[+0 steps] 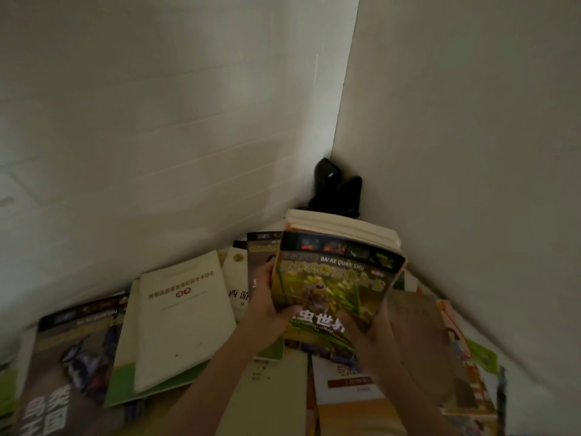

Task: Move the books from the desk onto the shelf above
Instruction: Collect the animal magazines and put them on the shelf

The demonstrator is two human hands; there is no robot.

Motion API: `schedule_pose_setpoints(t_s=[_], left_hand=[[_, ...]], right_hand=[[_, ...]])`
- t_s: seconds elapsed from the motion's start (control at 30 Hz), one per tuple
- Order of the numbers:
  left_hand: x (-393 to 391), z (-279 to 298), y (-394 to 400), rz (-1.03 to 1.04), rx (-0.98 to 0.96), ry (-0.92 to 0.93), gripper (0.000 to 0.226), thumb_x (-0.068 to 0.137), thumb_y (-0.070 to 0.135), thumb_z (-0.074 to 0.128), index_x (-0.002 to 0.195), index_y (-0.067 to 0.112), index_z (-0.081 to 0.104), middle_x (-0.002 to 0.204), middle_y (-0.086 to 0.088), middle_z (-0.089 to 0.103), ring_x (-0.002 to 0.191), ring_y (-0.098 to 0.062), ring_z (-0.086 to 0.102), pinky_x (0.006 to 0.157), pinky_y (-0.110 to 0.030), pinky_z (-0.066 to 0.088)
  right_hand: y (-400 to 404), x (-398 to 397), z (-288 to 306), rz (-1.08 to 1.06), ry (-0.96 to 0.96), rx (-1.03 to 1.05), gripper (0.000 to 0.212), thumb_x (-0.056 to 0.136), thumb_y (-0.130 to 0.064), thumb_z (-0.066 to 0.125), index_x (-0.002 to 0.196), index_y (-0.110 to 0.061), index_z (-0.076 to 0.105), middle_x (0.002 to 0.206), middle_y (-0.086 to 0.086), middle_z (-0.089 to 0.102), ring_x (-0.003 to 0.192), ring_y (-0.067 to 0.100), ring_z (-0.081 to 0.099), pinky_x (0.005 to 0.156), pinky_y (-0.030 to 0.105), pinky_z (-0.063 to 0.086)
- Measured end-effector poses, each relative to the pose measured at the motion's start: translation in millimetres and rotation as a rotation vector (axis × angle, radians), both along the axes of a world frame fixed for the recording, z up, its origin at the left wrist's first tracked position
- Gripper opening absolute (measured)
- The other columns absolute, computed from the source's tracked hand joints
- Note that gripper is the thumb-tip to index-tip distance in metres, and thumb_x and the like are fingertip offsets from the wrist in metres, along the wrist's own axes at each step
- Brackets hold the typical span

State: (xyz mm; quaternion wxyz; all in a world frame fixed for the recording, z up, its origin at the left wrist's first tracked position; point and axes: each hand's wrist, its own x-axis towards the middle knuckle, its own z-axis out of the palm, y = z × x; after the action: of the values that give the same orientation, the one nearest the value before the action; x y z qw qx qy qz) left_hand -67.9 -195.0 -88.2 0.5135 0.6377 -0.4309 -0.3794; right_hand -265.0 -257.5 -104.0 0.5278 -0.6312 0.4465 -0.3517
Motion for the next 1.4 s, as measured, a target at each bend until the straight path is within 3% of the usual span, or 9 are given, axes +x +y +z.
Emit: schedule_pose_setpoints(t_s=[0.1, 0.17, 0.3, 0.5, 0.63, 0.8, 1.0, 1.2, 1.4], left_hand=[[11, 27, 11, 0.163, 0.018, -0.018, 0.079, 0.069, 0.009, 0.084, 0.133, 0.03, 0.042, 0.119, 0.01, 0.06, 0.11, -0.008, 0.06, 0.089, -0.033, 0.055], [27, 58, 30, 0.258, -0.016, -0.004, 0.079, 0.066, 0.007, 0.085, 0.135, 0.02, 0.047, 0.113, 0.008, 0.065, 0.101, -0.007, 0.064, 0.078, -0.024, 0.058], [70, 129, 102, 0.38, -0.144, -0.024, 0.076, 0.072, 0.009, 0.08, 0.138, 0.024, 0.046, 0.114, 0.004, 0.067, 0.1, -0.014, 0.067, 0.069, -0.028, 0.06], [100, 225, 298, 0.749, -0.297, -0.17, 0.078, 0.07, 0.004, 0.083, 0.137, 0.024, 0.049, 0.111, -0.008, 0.071, 0.101, -0.027, 0.069, 0.07, -0.044, 0.06], [76, 278, 433, 1.078, -0.405, -0.269, 0.083, 0.054, 0.024, 0.092, 0.129, 0.033, 0.056, 0.107, -0.005, 0.073, 0.099, -0.03, 0.07, 0.075, -0.052, 0.058], [48, 356, 541, 1.273, -0.547, -0.423, 0.075, 0.058, 0.011, 0.089, 0.127, 0.017, 0.06, 0.108, -0.01, 0.073, 0.1, -0.029, 0.069, 0.077, -0.041, 0.059], [75, 476, 569, 1.244, -0.729, -0.495, 0.051, 0.067, 0.0, 0.073, 0.117, 0.006, 0.063, 0.103, -0.02, 0.071, 0.086, -0.029, 0.071, 0.07, -0.036, 0.059], [153, 574, 559, 1.167, -0.893, -0.517, 0.061, 0.068, 0.001, 0.078, 0.124, 0.017, 0.061, 0.109, -0.01, 0.071, 0.095, -0.03, 0.071, 0.079, -0.047, 0.058], [241, 601, 551, 1.254, -0.929, -0.539, 0.072, 0.067, 0.008, 0.084, 0.13, 0.028, 0.055, 0.103, 0.003, 0.073, 0.091, -0.017, 0.073, 0.072, -0.043, 0.061]], right_hand=[[-1, 18, 38, 0.044, 0.009, -0.088, 0.068, 0.088, -0.014, 0.066, 0.145, -0.02, 0.03, 0.129, -0.009, 0.056, 0.117, 0.002, 0.055, 0.096, 0.024, 0.05], [3, 36, 68, 0.109, -0.008, -0.124, 0.063, 0.089, -0.015, 0.065, 0.143, -0.022, 0.033, 0.126, -0.011, 0.058, 0.114, 0.0, 0.057, 0.095, 0.023, 0.05], [40, 94, 130, 0.249, -0.12, -0.165, 0.059, 0.088, -0.014, 0.066, 0.139, -0.021, 0.037, 0.124, -0.009, 0.059, 0.113, 0.0, 0.058, 0.092, 0.015, 0.049], [176, 192, 214, 0.672, -0.346, -0.232, 0.063, 0.086, -0.012, 0.067, 0.141, -0.021, 0.037, 0.122, -0.011, 0.063, 0.103, -0.001, 0.064, 0.084, 0.019, 0.055], [281, 229, 270, 1.004, -0.466, -0.205, 0.053, 0.079, -0.016, 0.074, 0.124, -0.033, 0.051, 0.104, -0.014, 0.071, 0.091, 0.007, 0.07, 0.07, 0.016, 0.053], [383, 252, 355, 1.259, -0.602, -0.293, 0.052, 0.079, -0.03, 0.074, 0.127, -0.033, 0.053, 0.105, -0.016, 0.07, 0.096, 0.002, 0.067, 0.077, 0.017, 0.053], [411, 292, 495, 1.299, -0.732, -0.562, 0.051, 0.085, -0.022, 0.071, 0.131, -0.031, 0.049, 0.106, -0.021, 0.068, 0.095, -0.009, 0.062, 0.076, 0.004, 0.043], [405, 371, 622, 1.222, -0.716, -0.687, 0.057, 0.083, -0.02, 0.073, 0.13, -0.028, 0.041, 0.113, -0.01, 0.064, 0.105, 0.011, 0.062, 0.09, 0.033, 0.05], [408, 472, 659, 1.266, -0.652, -0.537, 0.057, 0.082, -0.005, 0.072, 0.128, -0.025, 0.045, 0.116, 0.0, 0.065, 0.108, 0.02, 0.062, 0.098, 0.048, 0.047]])
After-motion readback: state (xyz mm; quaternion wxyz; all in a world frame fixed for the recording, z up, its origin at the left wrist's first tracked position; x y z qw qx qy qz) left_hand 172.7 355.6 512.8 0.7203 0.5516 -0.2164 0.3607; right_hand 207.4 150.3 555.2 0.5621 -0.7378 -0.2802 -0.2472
